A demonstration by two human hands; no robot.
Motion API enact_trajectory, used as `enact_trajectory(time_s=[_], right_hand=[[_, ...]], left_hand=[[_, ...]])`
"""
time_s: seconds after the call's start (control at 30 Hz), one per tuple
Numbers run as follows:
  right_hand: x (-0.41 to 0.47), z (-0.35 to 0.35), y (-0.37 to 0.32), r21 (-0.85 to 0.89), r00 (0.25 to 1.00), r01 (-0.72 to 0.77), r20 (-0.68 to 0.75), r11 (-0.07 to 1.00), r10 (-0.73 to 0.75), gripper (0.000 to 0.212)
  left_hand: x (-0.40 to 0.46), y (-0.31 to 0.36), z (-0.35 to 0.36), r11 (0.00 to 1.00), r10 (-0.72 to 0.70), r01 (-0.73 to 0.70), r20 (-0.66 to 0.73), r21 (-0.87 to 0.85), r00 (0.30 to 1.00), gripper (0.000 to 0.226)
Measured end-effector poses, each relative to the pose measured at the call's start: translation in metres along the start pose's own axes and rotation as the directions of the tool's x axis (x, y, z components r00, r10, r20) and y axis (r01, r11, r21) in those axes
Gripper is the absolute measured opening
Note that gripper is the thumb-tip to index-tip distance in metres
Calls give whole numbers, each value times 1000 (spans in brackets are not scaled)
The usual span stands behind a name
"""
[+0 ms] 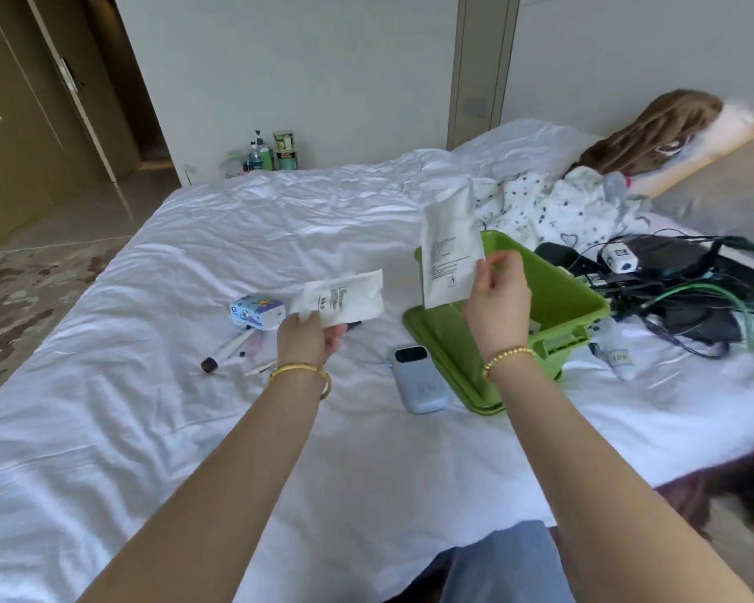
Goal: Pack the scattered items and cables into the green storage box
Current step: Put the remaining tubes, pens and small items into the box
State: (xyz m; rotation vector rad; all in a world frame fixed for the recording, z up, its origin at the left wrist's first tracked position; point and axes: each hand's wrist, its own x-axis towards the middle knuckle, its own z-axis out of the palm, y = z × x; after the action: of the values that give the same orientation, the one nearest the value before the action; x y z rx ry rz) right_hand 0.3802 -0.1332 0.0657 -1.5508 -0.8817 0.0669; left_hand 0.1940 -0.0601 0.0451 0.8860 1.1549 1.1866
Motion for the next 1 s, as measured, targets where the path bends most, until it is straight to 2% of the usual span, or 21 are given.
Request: enact_trajectory(time_s=[0.07,0.13,0.17,0.23,0.3,0.4,0.43,0.47,0.5,0.57,0.67,0.73,0.83,0.9,1.0], right_hand=[[30,-30,13,-104,997,-72,23,992,74,14],[47,-54,30,-376,966,-133,156,917,205,26],[49,-63,39,-520,946,-103,213,848,245,27],[47,-75,53,-645,935,1,271,764,228,22],[41,-79,62,-639,936,84,314,765,159,20],[34,-79,71,-665,934,158,341,730,109,36],[33,-78,73,-676,934,169,342,717,102,37],[32,-77,75,-680,935,171,340,713,99,38],[32,-77,76,-675,938,165,334,719,98,38],[34,-76,77,-648,946,142,311,748,91,39],[31,-72,77,-602,968,109,244,791,52,39],[22,-63,72,-546,989,92,147,833,-14,38],[0,-36,56,-448,972,221,29,866,-233,38],[-17,-10,46,-412,934,343,58,844,-352,41],[-43,37,36,-325,904,420,236,847,-357,43]], left_hand=[[-8,4,34,1000,11,-12,92,9,996,24],[-17,7,63,998,5,-16,178,62,984,23],[-20,7,76,996,-3,-16,209,89,978,25],[-24,7,99,992,-31,1,247,123,969,32],[-29,9,121,992,-55,20,283,125,957,34],[-30,13,150,993,-77,41,348,109,934,34],[-27,12,157,986,-74,13,373,164,925,38],[-26,10,162,955,-70,-52,391,294,918,43],[-25,7,165,881,-64,-136,399,452,915,48],[-22,-2,161,686,17,-287,380,669,925,50],[-14,-19,139,592,155,-360,336,721,929,44],[-4,-28,115,546,258,-404,312,734,915,42],[12,-34,71,490,362,-438,281,754,889,39],[24,-37,39,459,379,-425,260,780,888,39],[44,-41,-9,371,369,-377,238,849,899,40]])
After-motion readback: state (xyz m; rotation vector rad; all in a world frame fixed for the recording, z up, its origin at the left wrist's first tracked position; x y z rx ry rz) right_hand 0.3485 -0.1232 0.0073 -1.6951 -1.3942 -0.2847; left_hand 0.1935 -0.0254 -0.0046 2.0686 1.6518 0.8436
